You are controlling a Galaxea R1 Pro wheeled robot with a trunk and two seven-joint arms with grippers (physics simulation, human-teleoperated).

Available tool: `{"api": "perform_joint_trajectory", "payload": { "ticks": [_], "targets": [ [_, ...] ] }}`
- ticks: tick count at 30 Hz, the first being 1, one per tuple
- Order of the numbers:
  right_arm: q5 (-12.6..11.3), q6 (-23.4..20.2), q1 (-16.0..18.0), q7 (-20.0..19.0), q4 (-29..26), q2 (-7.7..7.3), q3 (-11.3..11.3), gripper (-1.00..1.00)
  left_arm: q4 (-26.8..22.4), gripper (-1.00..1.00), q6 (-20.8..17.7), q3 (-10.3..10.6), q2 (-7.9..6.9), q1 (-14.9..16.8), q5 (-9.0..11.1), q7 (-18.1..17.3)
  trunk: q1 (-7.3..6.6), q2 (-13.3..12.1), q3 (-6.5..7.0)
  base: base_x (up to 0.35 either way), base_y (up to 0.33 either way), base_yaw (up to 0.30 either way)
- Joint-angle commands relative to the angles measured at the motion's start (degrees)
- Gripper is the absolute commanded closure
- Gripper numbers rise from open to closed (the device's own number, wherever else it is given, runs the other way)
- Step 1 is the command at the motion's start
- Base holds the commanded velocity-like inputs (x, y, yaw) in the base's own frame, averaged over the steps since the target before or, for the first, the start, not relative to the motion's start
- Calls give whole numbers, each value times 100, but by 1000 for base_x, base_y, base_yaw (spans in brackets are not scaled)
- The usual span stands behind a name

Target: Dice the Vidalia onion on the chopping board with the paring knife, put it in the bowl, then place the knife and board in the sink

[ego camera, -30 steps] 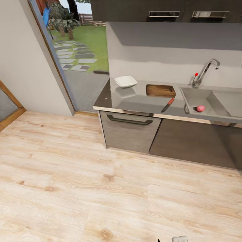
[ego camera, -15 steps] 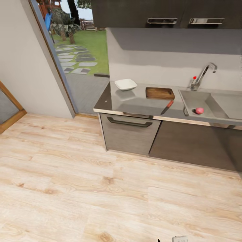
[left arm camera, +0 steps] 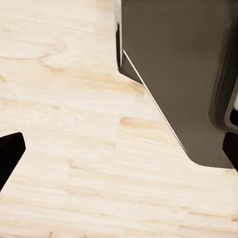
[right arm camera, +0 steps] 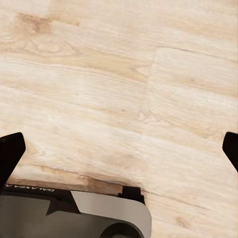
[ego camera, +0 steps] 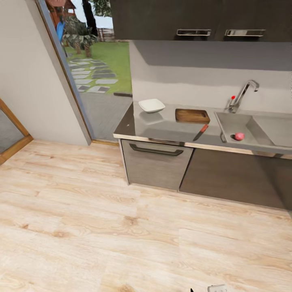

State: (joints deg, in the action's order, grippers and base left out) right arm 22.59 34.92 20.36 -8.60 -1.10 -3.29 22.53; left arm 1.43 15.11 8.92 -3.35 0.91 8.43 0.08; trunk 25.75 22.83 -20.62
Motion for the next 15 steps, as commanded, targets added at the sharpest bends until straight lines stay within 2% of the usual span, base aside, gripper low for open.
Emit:
{"api": "perform_joint_trajectory", "payload": {
  "ticks": [1, 15],
  "targets": [
    [17, 15, 3, -37, 4, 1, 50, -100, 15, -100, 32, 49, 1, 6, 53, 1, 3, 9, 1, 0, 0, 0],
    [17, 15, 3, -37, 4, 4, 47, -100, 15, -100, 33, 51, 3, 6, 53, 1, 3, 9, 128, 0, 0, 0]
  ]
}}
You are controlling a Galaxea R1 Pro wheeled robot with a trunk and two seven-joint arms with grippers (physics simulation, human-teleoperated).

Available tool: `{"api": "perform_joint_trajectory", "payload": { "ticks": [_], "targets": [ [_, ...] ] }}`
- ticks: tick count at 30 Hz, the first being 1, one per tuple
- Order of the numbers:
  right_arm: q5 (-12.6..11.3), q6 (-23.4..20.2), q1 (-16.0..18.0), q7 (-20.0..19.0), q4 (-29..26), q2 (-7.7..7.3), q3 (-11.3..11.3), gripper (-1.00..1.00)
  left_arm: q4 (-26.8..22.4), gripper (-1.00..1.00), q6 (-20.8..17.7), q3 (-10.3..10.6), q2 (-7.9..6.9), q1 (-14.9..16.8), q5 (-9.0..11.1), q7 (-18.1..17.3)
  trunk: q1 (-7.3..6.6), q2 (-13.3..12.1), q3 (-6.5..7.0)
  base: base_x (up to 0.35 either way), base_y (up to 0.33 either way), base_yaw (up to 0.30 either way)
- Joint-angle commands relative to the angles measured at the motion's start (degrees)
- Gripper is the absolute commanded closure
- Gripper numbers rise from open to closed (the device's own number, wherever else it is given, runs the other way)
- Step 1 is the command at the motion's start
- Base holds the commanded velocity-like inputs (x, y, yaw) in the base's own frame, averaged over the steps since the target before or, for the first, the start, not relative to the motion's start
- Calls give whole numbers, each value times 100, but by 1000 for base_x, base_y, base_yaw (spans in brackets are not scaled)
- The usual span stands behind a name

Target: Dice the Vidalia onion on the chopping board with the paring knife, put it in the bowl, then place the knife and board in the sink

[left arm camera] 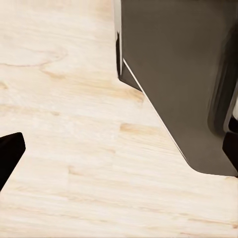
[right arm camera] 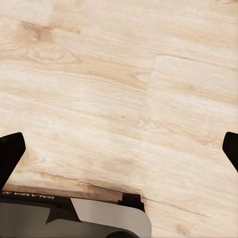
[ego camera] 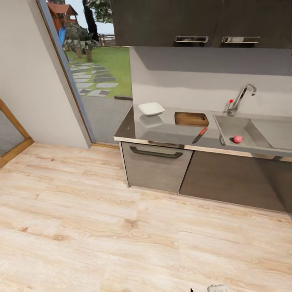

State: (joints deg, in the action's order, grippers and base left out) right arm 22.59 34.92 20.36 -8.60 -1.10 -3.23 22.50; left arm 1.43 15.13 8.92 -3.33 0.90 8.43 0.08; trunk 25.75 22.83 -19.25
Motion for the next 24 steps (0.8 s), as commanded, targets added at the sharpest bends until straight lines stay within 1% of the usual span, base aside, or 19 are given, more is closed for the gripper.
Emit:
{"api": "perform_joint_trajectory", "payload": {
  "ticks": [1, 24],
  "targets": [
    [18, 15, 3, -37, 4, -2, 49, -100, 15, -100, 31, 49, 2, 6, 53, 1, 3, 9, 1, 0, 0, 0],
    [18, 15, 3, -37, 4, -2, 52, -100, 15, -100, 32, 48, 0, 6, 53, 1, 3, 9, 210, 0, 0, 0]
  ]
}}
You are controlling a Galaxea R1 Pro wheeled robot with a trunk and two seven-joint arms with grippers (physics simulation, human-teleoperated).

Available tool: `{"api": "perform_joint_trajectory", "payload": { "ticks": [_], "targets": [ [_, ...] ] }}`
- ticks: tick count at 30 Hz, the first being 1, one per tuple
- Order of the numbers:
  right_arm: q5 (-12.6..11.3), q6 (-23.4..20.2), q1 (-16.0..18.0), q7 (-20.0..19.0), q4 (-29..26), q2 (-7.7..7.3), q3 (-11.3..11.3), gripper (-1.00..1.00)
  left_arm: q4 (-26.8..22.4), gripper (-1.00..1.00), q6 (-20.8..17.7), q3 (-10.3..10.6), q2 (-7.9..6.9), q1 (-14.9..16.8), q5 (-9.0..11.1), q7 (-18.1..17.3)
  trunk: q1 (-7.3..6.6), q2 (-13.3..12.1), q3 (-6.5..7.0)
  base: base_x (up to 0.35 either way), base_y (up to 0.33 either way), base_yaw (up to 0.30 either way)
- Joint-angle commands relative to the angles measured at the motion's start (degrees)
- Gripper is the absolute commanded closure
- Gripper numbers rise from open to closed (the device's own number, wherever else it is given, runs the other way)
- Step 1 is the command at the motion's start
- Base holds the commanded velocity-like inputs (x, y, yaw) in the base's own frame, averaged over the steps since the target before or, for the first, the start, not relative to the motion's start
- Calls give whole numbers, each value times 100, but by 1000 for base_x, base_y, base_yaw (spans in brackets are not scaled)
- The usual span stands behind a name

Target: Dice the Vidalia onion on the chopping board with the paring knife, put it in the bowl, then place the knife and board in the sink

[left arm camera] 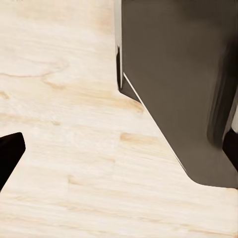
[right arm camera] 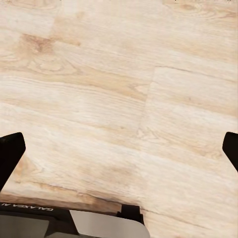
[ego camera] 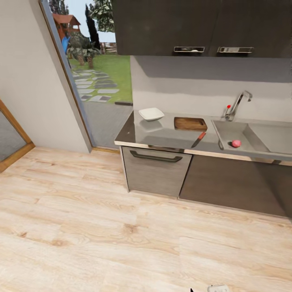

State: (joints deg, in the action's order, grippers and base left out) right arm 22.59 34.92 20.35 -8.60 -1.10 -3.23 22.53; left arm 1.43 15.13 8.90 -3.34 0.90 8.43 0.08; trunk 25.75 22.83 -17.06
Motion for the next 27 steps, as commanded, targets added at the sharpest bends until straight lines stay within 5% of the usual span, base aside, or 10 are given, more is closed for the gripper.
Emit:
{"api": "perform_joint_trajectory", "payload": {
  "ticks": [1, 27],
  "targets": [
    [18, 15, 4, -37, 4, -2, 50, -100, 15, -100, 30, 50, 1, 6, 53, 1, 3, 9, 0, 0, 0, 0],
    [18, 15, 4, 72, 4, -2, 45, -100, 15, -100, 30, 50, 1, 6, 53, 1, 3, 9, 237, 0, 0, 0]
  ]
}}
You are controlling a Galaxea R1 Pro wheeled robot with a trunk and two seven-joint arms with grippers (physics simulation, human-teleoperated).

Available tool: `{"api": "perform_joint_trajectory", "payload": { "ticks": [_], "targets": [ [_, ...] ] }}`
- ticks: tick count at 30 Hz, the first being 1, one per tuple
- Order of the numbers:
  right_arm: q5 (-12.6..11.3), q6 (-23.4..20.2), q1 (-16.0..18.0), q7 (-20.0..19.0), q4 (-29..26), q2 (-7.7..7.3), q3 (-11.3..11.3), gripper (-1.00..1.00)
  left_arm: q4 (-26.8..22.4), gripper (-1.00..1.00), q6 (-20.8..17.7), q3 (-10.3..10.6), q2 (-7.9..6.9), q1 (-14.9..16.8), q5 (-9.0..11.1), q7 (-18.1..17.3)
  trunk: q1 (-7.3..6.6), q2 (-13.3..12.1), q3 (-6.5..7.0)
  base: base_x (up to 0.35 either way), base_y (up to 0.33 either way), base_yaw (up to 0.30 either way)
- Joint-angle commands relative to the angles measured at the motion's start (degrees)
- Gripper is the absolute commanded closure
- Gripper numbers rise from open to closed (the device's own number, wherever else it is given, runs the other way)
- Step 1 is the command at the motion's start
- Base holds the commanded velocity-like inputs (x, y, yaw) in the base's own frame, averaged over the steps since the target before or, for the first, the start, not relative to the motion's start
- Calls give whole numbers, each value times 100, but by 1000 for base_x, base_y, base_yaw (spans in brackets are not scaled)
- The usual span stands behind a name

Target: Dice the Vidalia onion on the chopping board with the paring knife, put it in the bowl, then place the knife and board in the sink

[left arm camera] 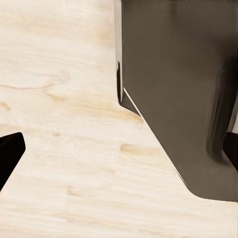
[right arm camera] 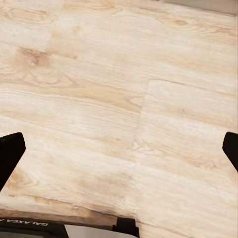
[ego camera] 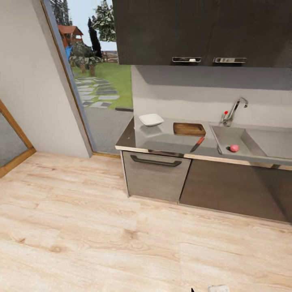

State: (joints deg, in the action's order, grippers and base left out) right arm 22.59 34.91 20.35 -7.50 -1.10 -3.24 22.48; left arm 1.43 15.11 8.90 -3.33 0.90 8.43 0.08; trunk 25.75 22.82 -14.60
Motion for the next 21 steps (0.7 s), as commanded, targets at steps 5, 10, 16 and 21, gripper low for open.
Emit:
{"api": "perform_joint_trajectory", "payload": {
  "ticks": [5, 10, 16, 21],
  "targets": [
    [17, 16, 4, -32, 4, -2, 54, -100, 15, -100, 34, 50, 0, 7, 53, 1, 3, 10, 36, 0, 0, 0],
    [17, 16, 4, -32, 4, -2, 51, -100, 15, -100, 34, 50, 1, 7, 53, 1, 3, 10, 82, 0, 0, 0],
    [17, 15, 4, -32, 4, -2, 48, -100, 15, -100, 35, 50, 2, 7, 53, 1, 3, 10, 136, 0, 0, 0],
    [17, 13, 4, -32, 4, 0, 47, -100, 15, -100, 34, 50, 1, 7, 53, 1, 3, 10, 182, 0, 0, 0]
  ]
}}
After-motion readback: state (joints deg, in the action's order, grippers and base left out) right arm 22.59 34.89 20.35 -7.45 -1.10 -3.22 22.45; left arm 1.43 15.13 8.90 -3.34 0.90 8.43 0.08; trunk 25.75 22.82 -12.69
